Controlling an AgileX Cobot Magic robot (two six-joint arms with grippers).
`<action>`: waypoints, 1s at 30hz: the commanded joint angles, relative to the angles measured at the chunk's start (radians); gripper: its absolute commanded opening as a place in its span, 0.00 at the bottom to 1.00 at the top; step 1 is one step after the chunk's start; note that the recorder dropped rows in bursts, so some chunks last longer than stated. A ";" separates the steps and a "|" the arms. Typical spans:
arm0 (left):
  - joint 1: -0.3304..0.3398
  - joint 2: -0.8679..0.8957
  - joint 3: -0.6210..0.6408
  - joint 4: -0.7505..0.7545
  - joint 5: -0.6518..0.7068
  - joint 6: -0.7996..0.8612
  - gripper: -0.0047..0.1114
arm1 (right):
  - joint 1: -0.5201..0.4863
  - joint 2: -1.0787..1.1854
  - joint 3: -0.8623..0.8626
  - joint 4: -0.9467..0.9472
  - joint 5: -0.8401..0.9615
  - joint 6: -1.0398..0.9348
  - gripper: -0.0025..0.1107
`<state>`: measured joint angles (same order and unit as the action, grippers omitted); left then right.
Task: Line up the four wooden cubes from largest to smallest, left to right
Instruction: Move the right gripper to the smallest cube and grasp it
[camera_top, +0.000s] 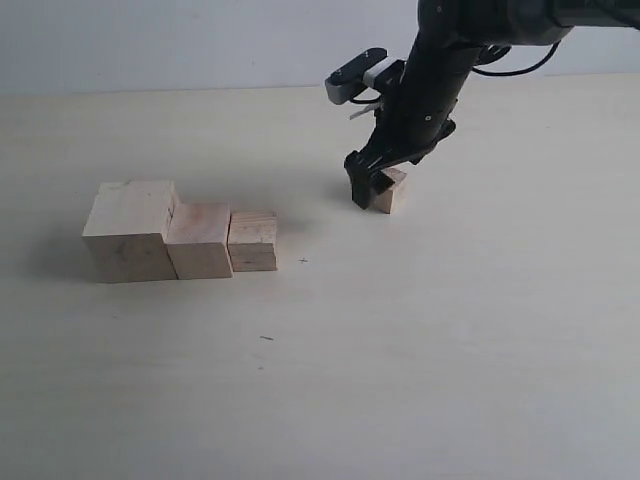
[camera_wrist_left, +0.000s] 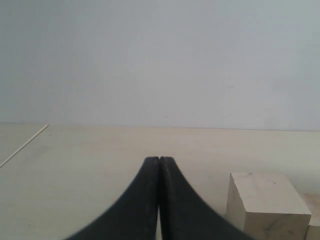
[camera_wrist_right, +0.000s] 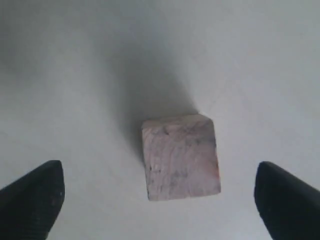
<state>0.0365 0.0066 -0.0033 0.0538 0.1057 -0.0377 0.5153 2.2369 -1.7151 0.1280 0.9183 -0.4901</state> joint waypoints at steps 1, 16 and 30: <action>0.002 -0.007 0.003 -0.010 -0.003 0.001 0.06 | 0.000 0.034 0.004 -0.006 -0.050 -0.007 0.95; 0.002 -0.007 0.003 -0.010 -0.003 0.001 0.06 | 0.000 0.046 0.004 -0.061 0.000 -0.042 0.25; 0.002 -0.007 0.003 -0.010 -0.003 0.001 0.06 | 0.044 -0.121 0.125 0.075 0.067 -0.129 0.02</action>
<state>0.0365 0.0066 -0.0033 0.0538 0.1057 -0.0377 0.5409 2.1460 -1.6455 0.1439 1.0131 -0.5668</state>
